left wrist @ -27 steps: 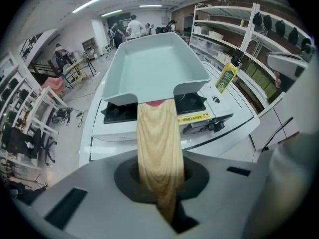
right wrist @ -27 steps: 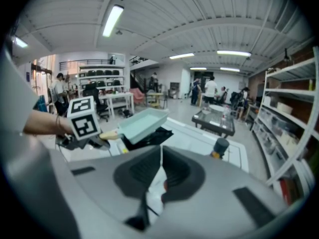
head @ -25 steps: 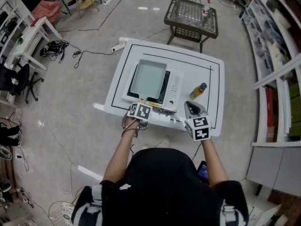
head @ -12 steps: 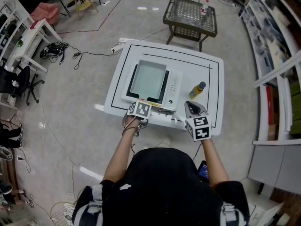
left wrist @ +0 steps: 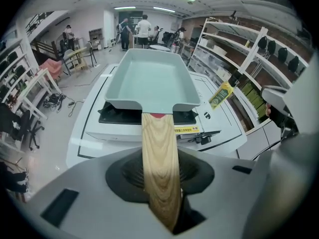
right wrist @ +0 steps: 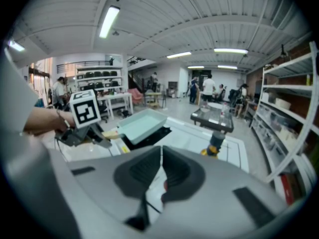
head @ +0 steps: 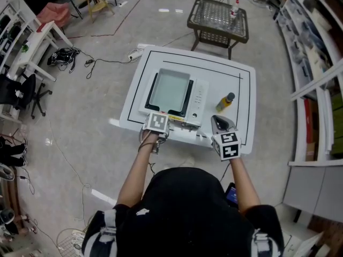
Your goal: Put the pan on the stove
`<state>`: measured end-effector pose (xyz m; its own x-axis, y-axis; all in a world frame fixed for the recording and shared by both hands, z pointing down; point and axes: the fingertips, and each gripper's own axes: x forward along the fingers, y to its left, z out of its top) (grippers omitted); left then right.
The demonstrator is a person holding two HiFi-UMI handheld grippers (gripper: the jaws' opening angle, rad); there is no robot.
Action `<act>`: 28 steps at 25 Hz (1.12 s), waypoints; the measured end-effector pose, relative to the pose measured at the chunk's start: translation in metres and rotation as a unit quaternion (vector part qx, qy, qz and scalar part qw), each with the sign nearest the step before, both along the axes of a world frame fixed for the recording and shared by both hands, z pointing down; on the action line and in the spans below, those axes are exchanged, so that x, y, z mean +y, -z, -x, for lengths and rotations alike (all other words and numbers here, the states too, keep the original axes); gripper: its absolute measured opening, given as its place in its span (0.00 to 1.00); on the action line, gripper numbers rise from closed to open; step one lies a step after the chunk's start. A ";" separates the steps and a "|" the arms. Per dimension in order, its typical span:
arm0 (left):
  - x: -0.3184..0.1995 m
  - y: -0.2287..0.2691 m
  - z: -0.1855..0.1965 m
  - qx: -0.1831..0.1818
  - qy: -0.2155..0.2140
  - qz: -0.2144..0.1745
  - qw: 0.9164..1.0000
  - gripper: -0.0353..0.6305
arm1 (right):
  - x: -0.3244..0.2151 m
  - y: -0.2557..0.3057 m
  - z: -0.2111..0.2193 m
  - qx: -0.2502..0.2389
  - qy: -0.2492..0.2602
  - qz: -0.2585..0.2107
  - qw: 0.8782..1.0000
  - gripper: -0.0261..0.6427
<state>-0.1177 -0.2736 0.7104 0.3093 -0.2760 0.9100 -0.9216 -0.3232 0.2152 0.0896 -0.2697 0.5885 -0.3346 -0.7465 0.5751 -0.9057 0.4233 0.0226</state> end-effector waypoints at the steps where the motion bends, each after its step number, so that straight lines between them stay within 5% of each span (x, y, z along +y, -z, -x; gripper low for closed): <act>1: 0.000 0.002 0.000 0.003 0.004 -0.001 1.000 0.27 | 0.000 0.001 -0.001 0.001 0.000 0.000 1.000 0.09; 19: -0.009 0.028 0.007 0.010 0.021 -0.049 0.999 0.37 | 0.004 0.009 0.005 -0.002 0.004 -0.009 1.000 0.09; 24: -0.005 0.056 0.006 0.037 0.025 -0.080 0.996 0.37 | 0.005 0.017 0.008 -0.007 0.005 -0.018 1.000 0.09; 28: -0.007 0.102 0.005 0.109 0.043 -0.129 0.985 0.35 | 0.003 0.033 0.015 -0.007 0.009 -0.038 0.999 0.09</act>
<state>-0.1230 -0.2810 0.6081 0.4552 -0.5224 0.7210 -0.8887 -0.3166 0.3318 0.0742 -0.2672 0.5554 -0.3561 -0.7812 0.5127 -0.8981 0.4376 0.0430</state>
